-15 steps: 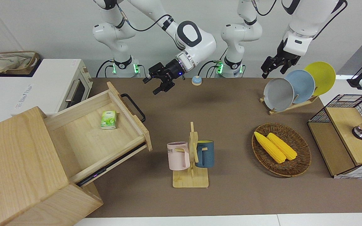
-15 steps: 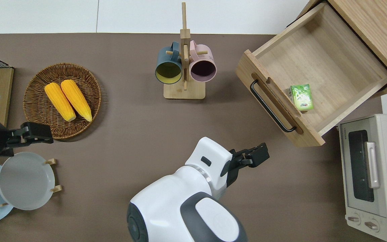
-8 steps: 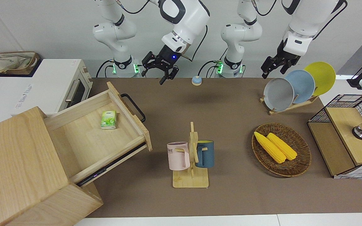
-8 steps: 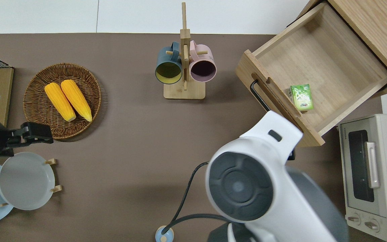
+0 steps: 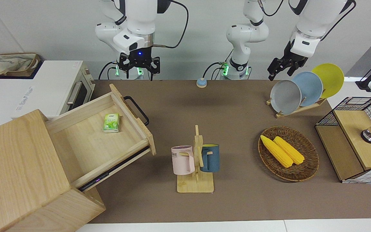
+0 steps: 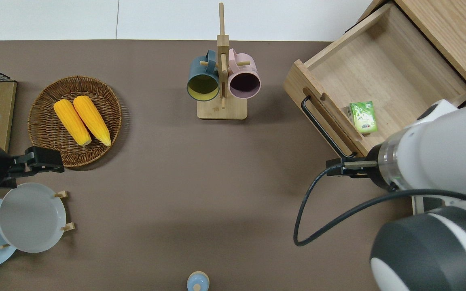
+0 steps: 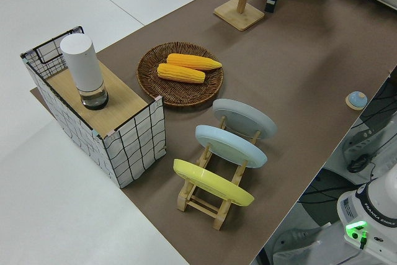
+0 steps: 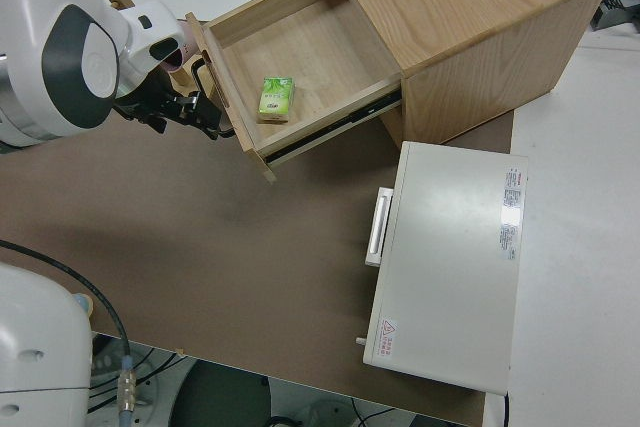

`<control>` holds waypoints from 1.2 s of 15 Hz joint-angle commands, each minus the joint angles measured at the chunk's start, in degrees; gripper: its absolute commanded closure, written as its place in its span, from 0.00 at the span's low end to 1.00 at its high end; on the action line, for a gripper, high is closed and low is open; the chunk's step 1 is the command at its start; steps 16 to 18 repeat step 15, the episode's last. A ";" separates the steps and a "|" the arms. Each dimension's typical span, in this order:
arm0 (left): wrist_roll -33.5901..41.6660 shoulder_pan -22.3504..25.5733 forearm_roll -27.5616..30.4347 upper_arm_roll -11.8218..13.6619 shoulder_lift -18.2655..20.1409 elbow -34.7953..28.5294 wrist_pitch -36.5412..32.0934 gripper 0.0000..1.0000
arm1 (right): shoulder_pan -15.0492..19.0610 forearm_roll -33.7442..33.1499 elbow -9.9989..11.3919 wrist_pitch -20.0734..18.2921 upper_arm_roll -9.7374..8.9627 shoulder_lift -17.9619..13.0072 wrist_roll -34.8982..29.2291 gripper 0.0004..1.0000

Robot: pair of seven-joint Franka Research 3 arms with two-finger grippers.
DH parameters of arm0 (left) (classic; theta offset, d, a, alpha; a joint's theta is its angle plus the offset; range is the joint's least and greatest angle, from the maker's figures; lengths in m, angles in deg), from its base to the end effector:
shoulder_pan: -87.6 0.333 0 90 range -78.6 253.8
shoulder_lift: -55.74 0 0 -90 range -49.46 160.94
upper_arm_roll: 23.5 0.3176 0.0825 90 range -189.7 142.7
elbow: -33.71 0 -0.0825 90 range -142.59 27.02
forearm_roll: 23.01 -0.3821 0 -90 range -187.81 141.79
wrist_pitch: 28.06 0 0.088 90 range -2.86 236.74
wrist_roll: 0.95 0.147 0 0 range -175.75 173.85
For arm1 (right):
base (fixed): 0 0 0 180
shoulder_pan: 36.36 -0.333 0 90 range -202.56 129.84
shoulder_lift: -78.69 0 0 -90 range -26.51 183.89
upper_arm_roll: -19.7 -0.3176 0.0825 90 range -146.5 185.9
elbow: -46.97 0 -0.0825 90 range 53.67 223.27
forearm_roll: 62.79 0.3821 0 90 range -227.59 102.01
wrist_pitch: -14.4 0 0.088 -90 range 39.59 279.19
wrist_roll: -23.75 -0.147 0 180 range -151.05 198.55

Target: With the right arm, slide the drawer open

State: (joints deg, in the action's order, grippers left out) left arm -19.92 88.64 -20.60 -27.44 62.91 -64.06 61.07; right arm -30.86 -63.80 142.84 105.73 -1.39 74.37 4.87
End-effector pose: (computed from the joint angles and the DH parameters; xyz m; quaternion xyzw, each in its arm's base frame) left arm 0.5084 -0.0339 0.5876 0.9899 0.1400 -0.0159 0.0140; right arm 0.5107 0.1462 0.5780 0.9993 -0.0290 0.0024 0.0227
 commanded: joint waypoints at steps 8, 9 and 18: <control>0.51 -0.07 0.05 0.25 0.48 0.21 -0.89 0.01 | 4.87 4.09 0.81 -0.37 6.50 -0.69 3.49 0.01; 0.51 -0.07 0.05 0.25 0.48 0.21 -0.89 0.01 | 4.87 3.82 0.81 -0.37 6.59 -0.69 3.49 0.01; 0.51 -0.07 0.05 0.25 0.48 0.21 -0.97 0.01 | 4.79 2.86 0.72 -0.37 6.68 -0.52 3.06 0.01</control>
